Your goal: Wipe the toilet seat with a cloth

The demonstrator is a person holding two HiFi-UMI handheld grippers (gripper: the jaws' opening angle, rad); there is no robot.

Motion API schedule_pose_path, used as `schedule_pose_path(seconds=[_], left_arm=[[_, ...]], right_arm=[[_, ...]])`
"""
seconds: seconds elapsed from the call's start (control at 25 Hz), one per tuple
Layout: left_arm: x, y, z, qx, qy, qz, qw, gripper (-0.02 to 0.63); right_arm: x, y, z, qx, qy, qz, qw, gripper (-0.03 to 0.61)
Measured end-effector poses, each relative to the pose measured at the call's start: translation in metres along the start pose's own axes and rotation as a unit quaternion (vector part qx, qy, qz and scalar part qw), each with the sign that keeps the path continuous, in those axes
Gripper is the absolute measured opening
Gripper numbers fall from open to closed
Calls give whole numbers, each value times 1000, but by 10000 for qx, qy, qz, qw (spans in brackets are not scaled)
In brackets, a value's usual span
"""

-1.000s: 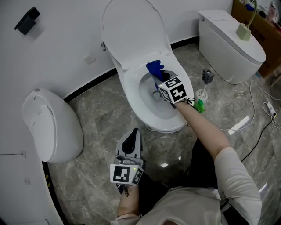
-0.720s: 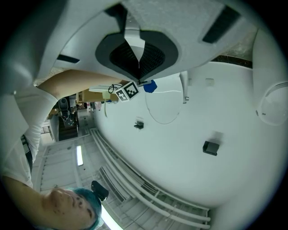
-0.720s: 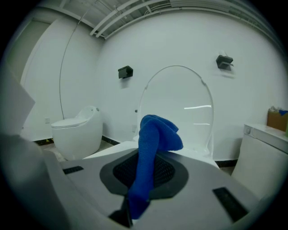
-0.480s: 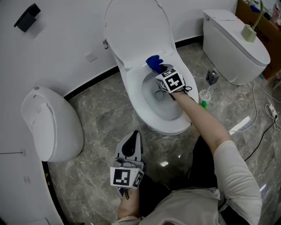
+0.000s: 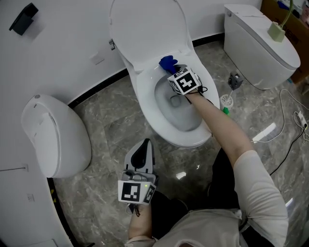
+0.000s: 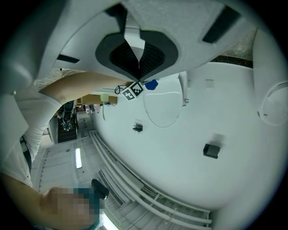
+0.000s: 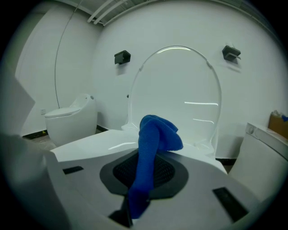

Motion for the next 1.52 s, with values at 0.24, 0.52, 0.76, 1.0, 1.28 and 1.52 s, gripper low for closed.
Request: schedule_pose_path(seconds=[0.24,0.52,0.76,1.0,1.28,1.52], left_arm=[[-9,-7,0,-70,39,-64,9999,8],[-15,-11,0,-106,74,-134,9998,8],[-14,-8,-7,-74,51,-147,9999,8],[-15,-8,-7,-112,93,-100,9998,8],[-19,-8,-5,-169,125,-107,9997,8],[-20,-7,-6,-167,131,-98,9997,8]], right_arm=[[-3,-11,3,-72,96,-79,9999,51],[-11,-34,9,-264,519,-567,9967,51],[-10,-40,8,-308,662,-681,9950,49],[-13,-41,7,-273,516,-787,9952,49],[-10,-42,7,-219,521,-819,9950,49],[-7,-43,5,-165,585,-804,9949,49]])
Point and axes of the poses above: the fingertips, and each gripper's own axes: y backward along the fingers, z to its right, x out of its top, the point moved 4 cm from there along y, backward along the fingers, and after that the axes turned 11 degrees about -x, right-handed, at the moved point
